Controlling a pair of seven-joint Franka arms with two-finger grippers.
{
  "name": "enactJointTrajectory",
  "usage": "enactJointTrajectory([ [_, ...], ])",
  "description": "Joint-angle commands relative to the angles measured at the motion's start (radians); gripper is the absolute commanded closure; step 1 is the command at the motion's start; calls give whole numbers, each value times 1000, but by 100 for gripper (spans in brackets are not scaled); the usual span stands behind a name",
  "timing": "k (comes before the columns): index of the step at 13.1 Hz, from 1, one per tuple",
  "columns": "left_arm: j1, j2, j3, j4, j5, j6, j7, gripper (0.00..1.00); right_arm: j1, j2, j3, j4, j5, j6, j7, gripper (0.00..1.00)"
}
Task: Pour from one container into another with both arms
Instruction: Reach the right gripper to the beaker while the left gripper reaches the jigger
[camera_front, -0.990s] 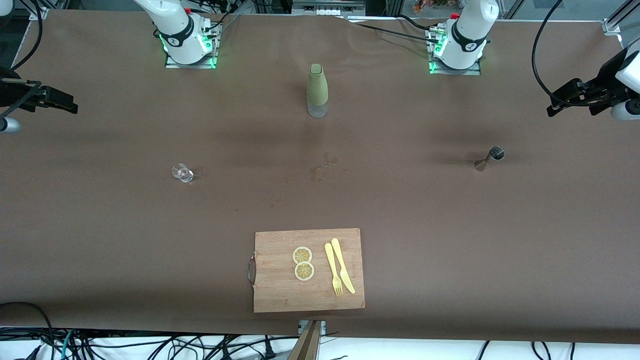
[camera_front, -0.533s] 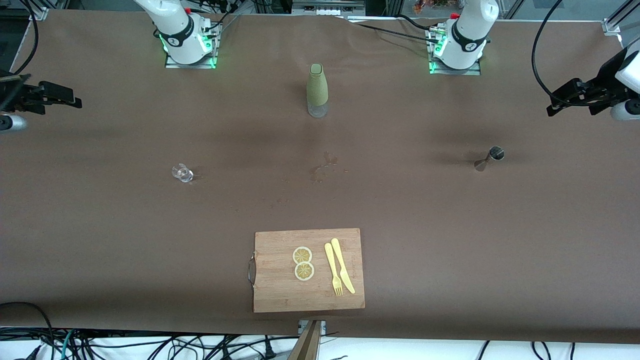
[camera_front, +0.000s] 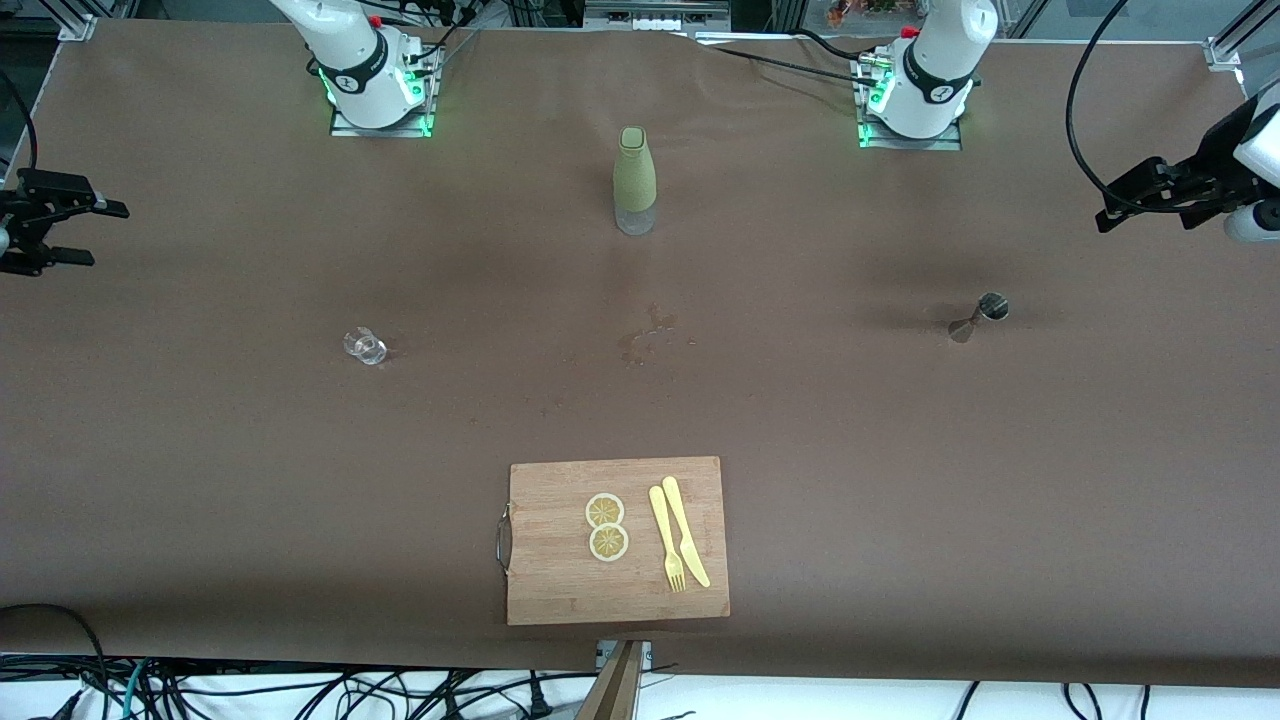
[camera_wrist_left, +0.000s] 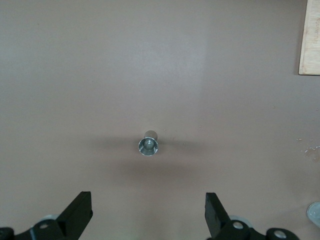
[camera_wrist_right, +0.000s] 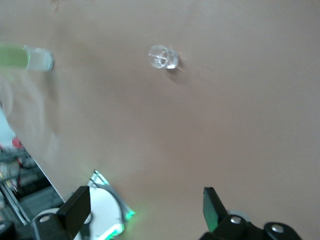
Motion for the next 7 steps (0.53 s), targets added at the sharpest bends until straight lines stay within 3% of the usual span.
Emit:
enactJointTrajectory([
  [1,17,20,4,9,26,-14,59,0,-20,33,3,-10,92,21,-213,0],
  [7,101,62,32,-10,18,31,377,0,-42,117,3,-107,283,126,-767,0],
])
